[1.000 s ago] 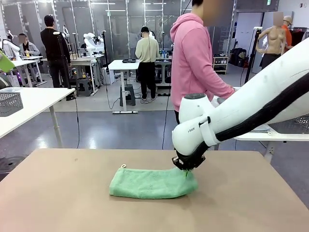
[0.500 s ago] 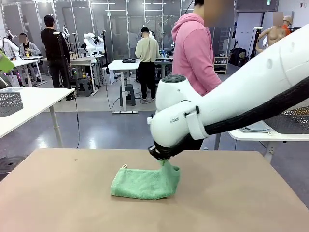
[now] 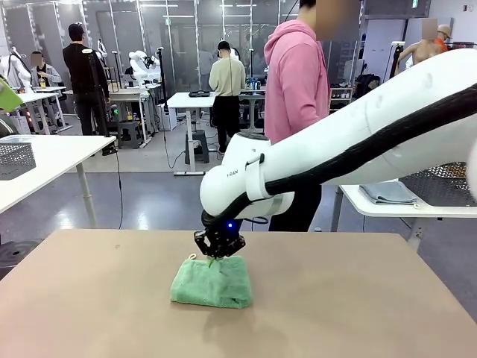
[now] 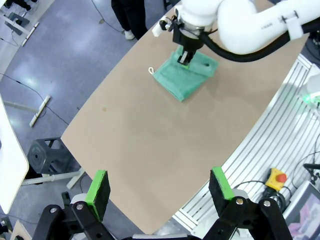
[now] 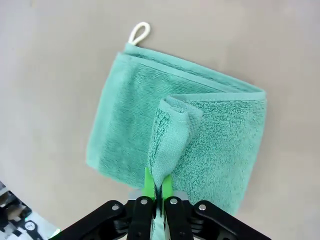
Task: Fold the towels and place them in the basket.
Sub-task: When a person lays out a Towel with hook on the table, fold it in half twice.
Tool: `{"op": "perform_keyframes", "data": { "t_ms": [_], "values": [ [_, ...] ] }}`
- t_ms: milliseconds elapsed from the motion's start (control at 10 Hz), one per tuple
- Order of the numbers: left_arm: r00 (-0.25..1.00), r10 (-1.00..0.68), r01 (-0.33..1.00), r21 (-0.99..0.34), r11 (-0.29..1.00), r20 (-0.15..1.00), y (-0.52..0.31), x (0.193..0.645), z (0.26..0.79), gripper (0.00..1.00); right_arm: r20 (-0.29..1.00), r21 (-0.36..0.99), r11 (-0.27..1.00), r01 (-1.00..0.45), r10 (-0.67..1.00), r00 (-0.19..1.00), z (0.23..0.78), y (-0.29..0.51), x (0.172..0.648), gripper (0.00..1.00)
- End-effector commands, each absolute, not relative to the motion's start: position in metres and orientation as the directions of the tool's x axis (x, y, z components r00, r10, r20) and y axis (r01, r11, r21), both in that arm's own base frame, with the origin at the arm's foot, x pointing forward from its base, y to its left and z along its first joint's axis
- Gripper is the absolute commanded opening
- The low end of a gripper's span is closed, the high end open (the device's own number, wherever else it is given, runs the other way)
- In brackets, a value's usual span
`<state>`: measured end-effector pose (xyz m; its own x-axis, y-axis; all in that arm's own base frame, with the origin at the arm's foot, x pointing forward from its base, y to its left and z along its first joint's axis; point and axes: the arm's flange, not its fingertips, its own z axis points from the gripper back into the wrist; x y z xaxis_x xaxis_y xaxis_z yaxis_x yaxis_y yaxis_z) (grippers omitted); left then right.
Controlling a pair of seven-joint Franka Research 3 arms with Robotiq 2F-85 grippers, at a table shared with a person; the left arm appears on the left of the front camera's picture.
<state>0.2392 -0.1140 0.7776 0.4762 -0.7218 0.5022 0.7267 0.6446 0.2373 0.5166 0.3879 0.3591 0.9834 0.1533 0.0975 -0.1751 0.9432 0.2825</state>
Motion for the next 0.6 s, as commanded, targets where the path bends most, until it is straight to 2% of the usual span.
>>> {"op": "perform_keyframes", "data": {
  "t_ms": [0, 500],
  "values": [
    [0.481, -0.721, 0.717, 0.249, 0.651, 0.499, -0.113, 0.238, 0.777, 1.0, 0.101, 0.372, 0.915, -0.158, 0.129, 0.986, 0.354, 0.395, 0.527, 0.0],
    [0.481, -0.721, 0.717, 0.249, 0.651, 0.499, -0.113, 0.238, 0.777, 1.0, 0.122, 0.403, 0.912, -0.081, 0.034, 0.992, 0.333, 0.422, 0.534, 0.0]
  ]
}}
